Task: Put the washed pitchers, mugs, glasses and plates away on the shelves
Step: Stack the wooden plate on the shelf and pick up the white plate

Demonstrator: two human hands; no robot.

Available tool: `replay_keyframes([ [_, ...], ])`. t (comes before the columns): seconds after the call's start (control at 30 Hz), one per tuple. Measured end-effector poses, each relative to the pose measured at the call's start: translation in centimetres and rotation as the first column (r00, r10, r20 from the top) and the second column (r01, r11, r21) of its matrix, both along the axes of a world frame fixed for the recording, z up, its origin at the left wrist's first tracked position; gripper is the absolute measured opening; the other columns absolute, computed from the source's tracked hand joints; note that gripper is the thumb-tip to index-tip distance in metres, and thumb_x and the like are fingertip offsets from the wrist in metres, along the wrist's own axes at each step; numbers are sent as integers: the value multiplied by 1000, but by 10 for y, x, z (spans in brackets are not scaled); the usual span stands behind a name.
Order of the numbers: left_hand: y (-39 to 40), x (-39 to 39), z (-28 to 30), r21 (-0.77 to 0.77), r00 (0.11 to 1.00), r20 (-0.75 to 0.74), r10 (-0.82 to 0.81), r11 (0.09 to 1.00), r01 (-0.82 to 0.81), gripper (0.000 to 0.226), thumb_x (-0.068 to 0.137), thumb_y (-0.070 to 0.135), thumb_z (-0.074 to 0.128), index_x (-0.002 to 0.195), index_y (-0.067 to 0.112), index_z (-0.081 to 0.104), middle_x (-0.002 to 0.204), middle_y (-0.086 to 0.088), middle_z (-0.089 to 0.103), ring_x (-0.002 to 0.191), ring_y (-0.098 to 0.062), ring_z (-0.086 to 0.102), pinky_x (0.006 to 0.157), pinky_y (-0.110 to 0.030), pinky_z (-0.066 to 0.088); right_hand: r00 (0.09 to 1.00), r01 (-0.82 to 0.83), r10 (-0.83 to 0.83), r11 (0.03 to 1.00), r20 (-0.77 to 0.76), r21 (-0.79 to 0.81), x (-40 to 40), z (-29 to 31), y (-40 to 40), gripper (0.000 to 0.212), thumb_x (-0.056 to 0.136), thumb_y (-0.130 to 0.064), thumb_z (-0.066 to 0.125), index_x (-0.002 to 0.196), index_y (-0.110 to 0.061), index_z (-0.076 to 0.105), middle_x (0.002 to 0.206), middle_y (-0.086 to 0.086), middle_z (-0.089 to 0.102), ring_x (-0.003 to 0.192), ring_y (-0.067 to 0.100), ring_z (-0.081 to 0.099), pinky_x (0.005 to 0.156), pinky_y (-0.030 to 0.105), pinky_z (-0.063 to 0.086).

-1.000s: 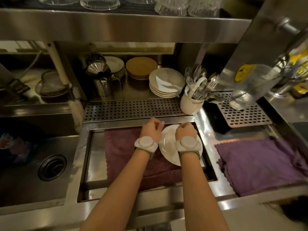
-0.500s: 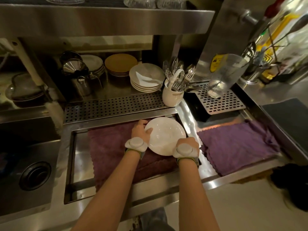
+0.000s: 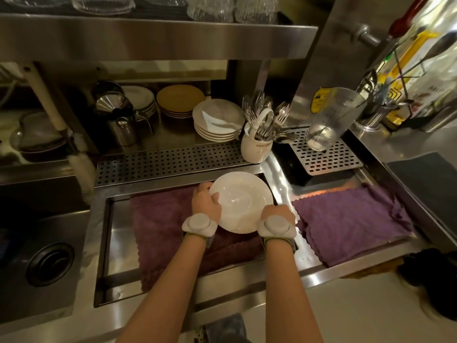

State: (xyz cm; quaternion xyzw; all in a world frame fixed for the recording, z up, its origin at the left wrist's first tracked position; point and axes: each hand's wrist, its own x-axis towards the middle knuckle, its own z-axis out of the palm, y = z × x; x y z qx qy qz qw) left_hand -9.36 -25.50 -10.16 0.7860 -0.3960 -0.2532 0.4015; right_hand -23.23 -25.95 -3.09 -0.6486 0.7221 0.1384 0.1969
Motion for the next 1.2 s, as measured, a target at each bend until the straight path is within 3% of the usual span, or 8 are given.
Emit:
replay_keyframes([
  [0.1, 1, 11, 7, -53, 998, -21, 58, 997, -59, 28, 91, 2, 46, 118, 0, 52, 119, -21, 53, 112, -32, 50, 85, -28, 39, 998, 3, 0, 998, 59, -62, 14, 2, -8, 26, 89, -18, 52, 110, -11, 63, 121, 7, 56, 111, 24, 57, 79, 29, 51],
  [0.17, -1, 21, 13, -76, 994, -39, 98, 992, -100, 28, 92, 3, 45, 118, -1, 52, 120, -22, 53, 111, -33, 50, 87, -29, 40, 944, 229, -213, 973, 253, -38, 24, -2, -18, 28, 95, -19, 45, 115, -6, 60, 122, 11, 59, 111, 26, 58, 71, 25, 49],
  [0.3, -5, 44, 23, -126, 984, -41, 175, 976, -179, 29, 92, 4, 47, 120, -2, 50, 124, -22, 48, 112, -32, 48, 86, -24, 36, 720, 232, -170, 973, 673, -2, 54, -2, -30, 36, 99, 9, 16, 116, 36, 31, 122, 55, 32, 111, 62, 35, 43, 2, 39],
  [0.43, -14, 63, 30, -131, 972, -70, 223, 964, -231, 33, 92, 8, 49, 125, 1, 48, 127, -22, 44, 111, -35, 48, 90, -29, 37, 759, 388, -281, 920, 587, -62, 76, 0, -43, 33, 98, -12, 34, 97, 6, 61, 121, 26, 56, 114, 38, 53, 86, 34, 47],
  [0.6, -39, 82, 41, -186, 957, -68, 280, 939, -288, 33, 95, 10, 44, 125, -1, 47, 129, -23, 44, 114, -35, 47, 90, -28, 34, 601, 372, -242, 928, 762, 1, 104, -5, -52, 39, 93, -22, 50, 122, 3, 46, 124, 20, 57, 113, 33, 55, 77, 27, 39],
  [0.73, -71, 99, 52, -194, 940, -147, 309, 923, -333, 35, 99, 21, 37, 123, 0, 48, 127, -22, 43, 112, -34, 48, 85, -27, 34, 462, 210, -33, 975, 886, -73, 110, -6, -64, 69, 78, -20, 73, 132, 0, 34, 132, 12, 50, 121, 25, 50, 87, 22, 41],
  [1.03, -139, 117, 66, -323, 960, -93, 265, 904, -281, 35, 100, 21, 34, 109, -5, 56, 114, -25, 53, 104, -36, 50, 87, -36, 36, 517, 194, 114, 950, 849, -246, 129, -16, -113, 82, 62, -14, 86, 126, 5, 37, 121, 15, 58, 113, 24, 57, 85, 20, 46],
  [1.2, -172, 126, 68, -202, 959, -40, 282, 937, -284, 35, 98, 22, 36, 112, -4, 54, 117, -24, 55, 111, -34, 49, 89, -31, 33, 507, 276, 102, 921, 856, -274, 140, -21, -136, 88, 60, -16, 87, 130, 1, 35, 119, 12, 61, 110, 21, 59, 81, 13, 45],
])
